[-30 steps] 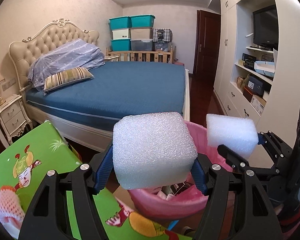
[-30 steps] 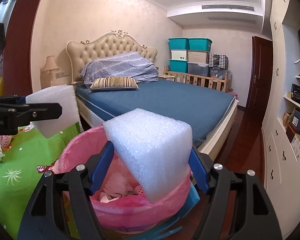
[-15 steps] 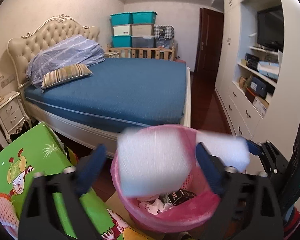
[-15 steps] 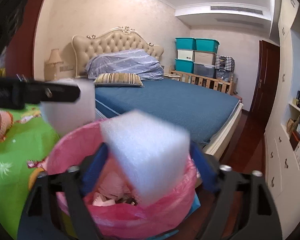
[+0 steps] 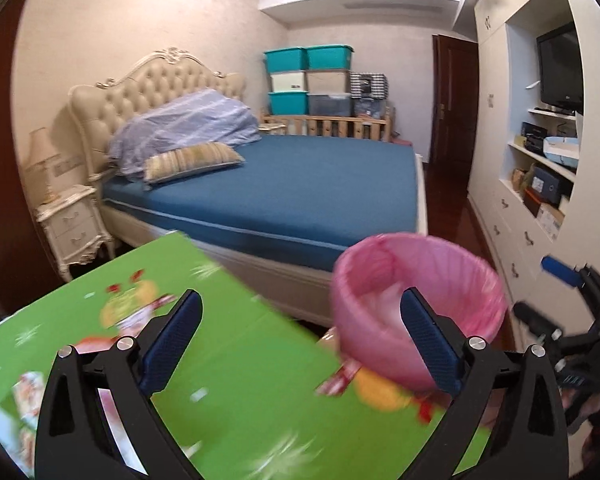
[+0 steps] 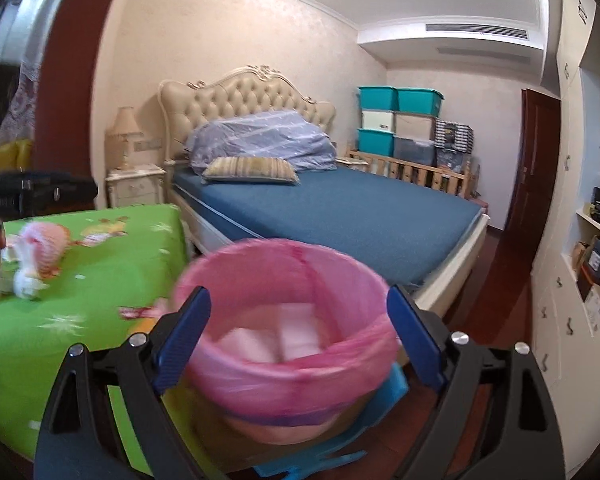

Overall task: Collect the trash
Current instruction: 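Move both tools back over the table toward the tissues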

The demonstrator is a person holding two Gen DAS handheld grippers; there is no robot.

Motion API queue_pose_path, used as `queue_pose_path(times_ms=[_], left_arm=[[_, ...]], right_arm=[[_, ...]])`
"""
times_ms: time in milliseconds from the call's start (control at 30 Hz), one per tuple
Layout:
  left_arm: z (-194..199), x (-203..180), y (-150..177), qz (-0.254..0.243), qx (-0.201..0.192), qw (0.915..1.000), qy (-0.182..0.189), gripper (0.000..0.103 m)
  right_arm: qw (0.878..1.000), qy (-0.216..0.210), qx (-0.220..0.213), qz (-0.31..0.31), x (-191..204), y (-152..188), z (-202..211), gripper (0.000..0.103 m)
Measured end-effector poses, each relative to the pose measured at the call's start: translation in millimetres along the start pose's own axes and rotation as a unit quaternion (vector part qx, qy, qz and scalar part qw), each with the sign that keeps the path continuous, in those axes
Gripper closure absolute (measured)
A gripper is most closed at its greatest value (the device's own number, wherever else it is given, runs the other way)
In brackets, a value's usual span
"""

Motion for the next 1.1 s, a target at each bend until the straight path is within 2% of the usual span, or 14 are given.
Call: queue_pose_path(times_ms=[233,467,667,800,900,1033,1100], left_arm=[[73,54,60,0.005,0.006,0.9984,-0.056,0.009],[140,96,118,-0.012,0.016,0.9927,-0.119,0.008],[191,150,165,0.027,0.031,0.9830,-0.179,0.006],[217,190,189,0.060,0.040,0.9735,-0.217,0.006],[229,216,208,0.089,0.051,0.9654,-0.240,0.006],[235,239,227,0.130,0.070,0.9606,-0.236,0.006],[232,244,230,0.133,0.076,0.9600,-0.234,0.006]], right_arm=[[0.998,-0.067,0.002,-0.014,84,5,19,0.014],[0.989,-0.139,0.050,0.025,192,27,16,0.014],[0.978,-0.182,0.083,0.060,259,42,19,0.014],[0.973,-0.193,0.099,0.077,293,50,18,0.014],[0.973,-0.183,0.105,0.097,313,49,10,0.014],[0.973,-0.159,0.130,0.103,320,45,-16,0.014],[0.973,-0.149,0.146,0.100,324,43,-30,0.014]])
Point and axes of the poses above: each gripper's, at about its wrist camera, not at the fingertips, and z roughly against the way its jaws point, x to its left, y to its underside, the point moved 4 cm from there along -z, roughly the way its jaws point, and after that the axes turned 8 degrees about -z, right-handed, at the moved point
